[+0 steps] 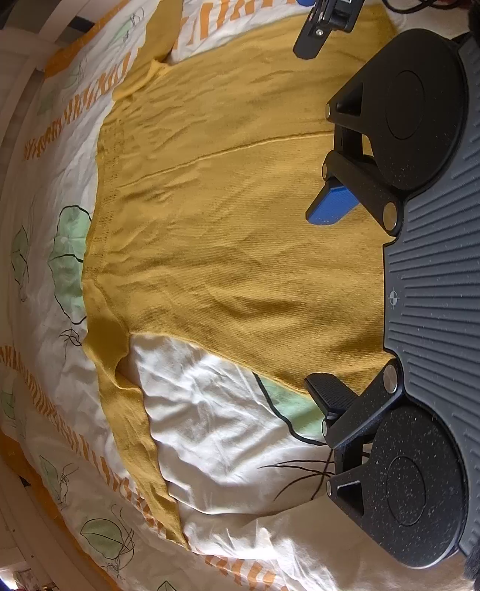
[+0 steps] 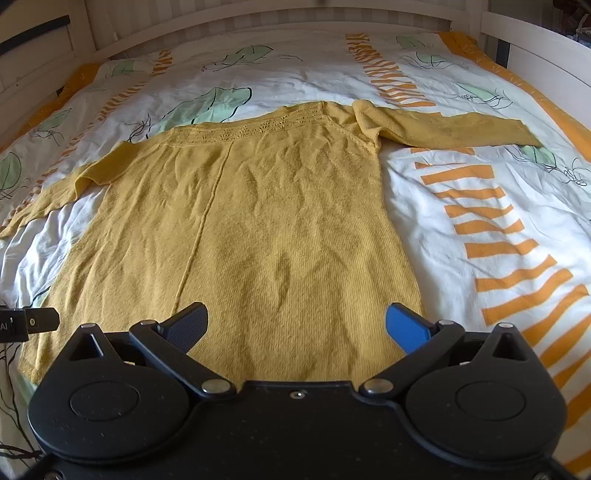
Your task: Fold small clothes
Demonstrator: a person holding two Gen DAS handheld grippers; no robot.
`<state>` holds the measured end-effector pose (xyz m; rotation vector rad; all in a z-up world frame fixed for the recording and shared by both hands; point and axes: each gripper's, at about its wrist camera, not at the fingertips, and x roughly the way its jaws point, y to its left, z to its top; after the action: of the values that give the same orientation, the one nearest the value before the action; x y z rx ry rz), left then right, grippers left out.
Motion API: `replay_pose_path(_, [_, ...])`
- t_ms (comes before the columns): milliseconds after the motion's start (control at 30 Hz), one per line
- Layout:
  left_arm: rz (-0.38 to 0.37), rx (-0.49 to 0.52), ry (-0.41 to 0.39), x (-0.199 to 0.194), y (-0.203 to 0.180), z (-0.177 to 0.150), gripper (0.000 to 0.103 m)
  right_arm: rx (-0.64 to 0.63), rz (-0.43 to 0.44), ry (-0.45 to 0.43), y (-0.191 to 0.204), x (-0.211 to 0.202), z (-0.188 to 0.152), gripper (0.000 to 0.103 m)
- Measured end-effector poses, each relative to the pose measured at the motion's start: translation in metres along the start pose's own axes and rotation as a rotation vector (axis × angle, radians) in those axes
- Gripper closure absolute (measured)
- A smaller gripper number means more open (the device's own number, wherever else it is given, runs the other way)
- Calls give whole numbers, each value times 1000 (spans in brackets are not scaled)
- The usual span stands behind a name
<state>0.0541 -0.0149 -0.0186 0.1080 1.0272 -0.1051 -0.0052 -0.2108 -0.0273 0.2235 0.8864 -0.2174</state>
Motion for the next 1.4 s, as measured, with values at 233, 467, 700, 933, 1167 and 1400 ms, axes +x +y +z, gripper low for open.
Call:
replay_pose_path(233, [-10, 4, -3, 21, -7, 28, 16, 7, -10, 3, -15, 21, 20, 1])
replay_pose_path(467, [-14, 20, -22, 44, -15, 61, 16, 21, -11, 14, -35, 47, 46, 1])
replay_pose_path(700, [-28, 40, -45, 68, -27, 95, 16, 46, -15, 6, -68, 70, 87, 1])
replay_pose_path(933, [-43, 46, -60, 97, -39, 128, 16, 82, -37, -76, -122, 87, 137, 1])
replay_pose_path(1167, [-30, 47, -77, 126, -46, 151, 16, 150, -176, -139, -202, 115, 178, 1])
replay_pose_path(1400, [-16, 62, -71, 161, -55, 156, 16, 297, -313, -153, -282, 145, 199, 1])
